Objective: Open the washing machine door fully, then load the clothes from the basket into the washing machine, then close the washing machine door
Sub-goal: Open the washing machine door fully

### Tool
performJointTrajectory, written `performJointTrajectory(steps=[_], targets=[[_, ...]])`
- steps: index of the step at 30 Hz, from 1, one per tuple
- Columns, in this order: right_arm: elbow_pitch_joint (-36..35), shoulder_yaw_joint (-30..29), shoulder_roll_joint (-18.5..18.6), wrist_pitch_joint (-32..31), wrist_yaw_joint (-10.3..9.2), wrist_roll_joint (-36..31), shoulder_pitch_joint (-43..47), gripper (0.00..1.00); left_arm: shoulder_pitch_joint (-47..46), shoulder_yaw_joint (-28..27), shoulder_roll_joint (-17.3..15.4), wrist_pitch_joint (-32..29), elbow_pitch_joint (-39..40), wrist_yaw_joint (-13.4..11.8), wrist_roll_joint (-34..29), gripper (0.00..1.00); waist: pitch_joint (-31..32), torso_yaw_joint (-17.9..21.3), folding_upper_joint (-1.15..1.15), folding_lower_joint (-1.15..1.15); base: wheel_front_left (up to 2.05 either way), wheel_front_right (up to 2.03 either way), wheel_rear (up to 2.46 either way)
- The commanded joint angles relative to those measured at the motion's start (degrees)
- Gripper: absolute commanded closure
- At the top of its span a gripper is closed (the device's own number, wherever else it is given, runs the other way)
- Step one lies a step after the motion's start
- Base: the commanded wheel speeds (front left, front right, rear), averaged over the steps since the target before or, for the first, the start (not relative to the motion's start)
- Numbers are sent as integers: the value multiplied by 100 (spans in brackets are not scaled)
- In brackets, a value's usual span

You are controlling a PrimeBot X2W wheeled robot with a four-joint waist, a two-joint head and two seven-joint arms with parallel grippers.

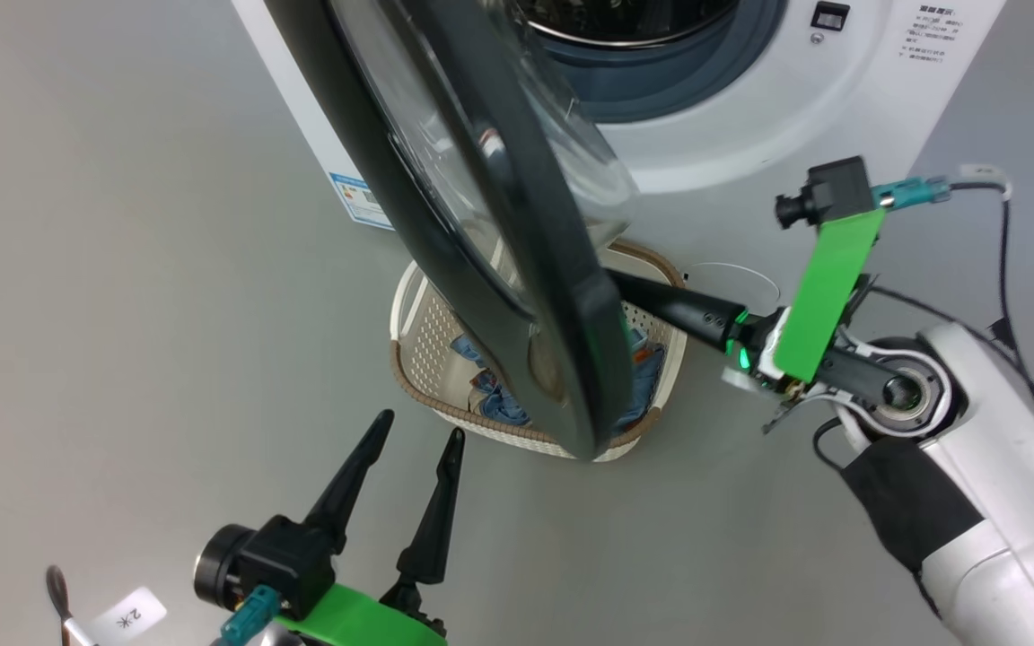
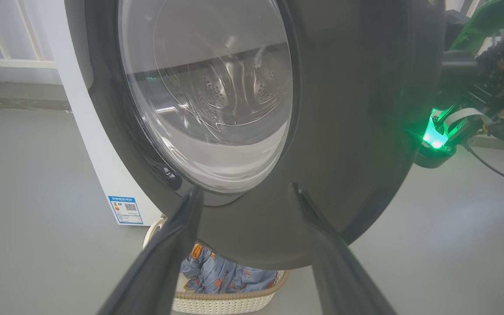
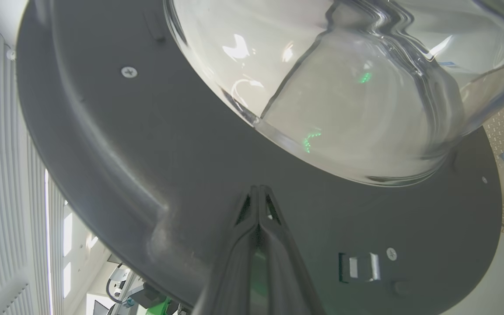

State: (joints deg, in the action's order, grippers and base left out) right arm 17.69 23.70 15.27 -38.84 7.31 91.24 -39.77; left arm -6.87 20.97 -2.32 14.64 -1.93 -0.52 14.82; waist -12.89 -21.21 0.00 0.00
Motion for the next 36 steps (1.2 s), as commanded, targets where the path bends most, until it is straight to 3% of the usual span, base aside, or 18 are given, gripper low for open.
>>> performJointTrajectory(steps=[1, 16, 23, 25, 26, 27, 28, 29, 36], targets=[[-211, 117, -168, -54, 18, -59, 86, 100, -18, -227, -55, 36, 106, 21, -53, 0, 27, -26, 0, 1, 0, 0, 0], [-359, 390, -488, -130, 18, -118, 359, 100, 87, -289, -55, 36, 32, 74, -100, 0, 239, -102, 0, 1, 0, 0, 0], [-264, 411, -501, 76, 18, -247, 456, 98, 153, -426, -55, 36, -67, 222, -247, 0, 376, 26, 0, 0, 0, 0, 0], [-254, 385, -485, 209, 18, -280, 507, 60, 162, -478, -55, 36, -121, 291, -309, 0, 414, 89, 0, 0, 0, 0, 0], [-254, 385, -485, 209, 18, -280, 507, 60, 162, -478, -55, 36, -121, 291, -309, 0, 414, 89, 0, 0, 0, 0, 0], [-250, 379, -471, 266, 18, -295, 538, 39, 164, -509, -55, 36, -147, 319, -334, 0, 425, 127, 0, 0, 0, 0, 0], [-246, 375, -450, 320, 18, -308, 575, 7, 165, -541, -55, 36, -172, 347, -352, 0, 441, 167, 0, 0, 0, 0, 0], [-241, 373, -423, 373, 18, -322, 616, 0, 166, -575, -55, 36, -192, 372, -359, 0, 453, 206, 0, 0, 0, 0, 0], [-186, 431, -186, 722, 18, -397, 938, 0, 206, -833, -55, 36, -306, 534, -442, 0, 557, 521, 0, 0, 0, 0, 0]])
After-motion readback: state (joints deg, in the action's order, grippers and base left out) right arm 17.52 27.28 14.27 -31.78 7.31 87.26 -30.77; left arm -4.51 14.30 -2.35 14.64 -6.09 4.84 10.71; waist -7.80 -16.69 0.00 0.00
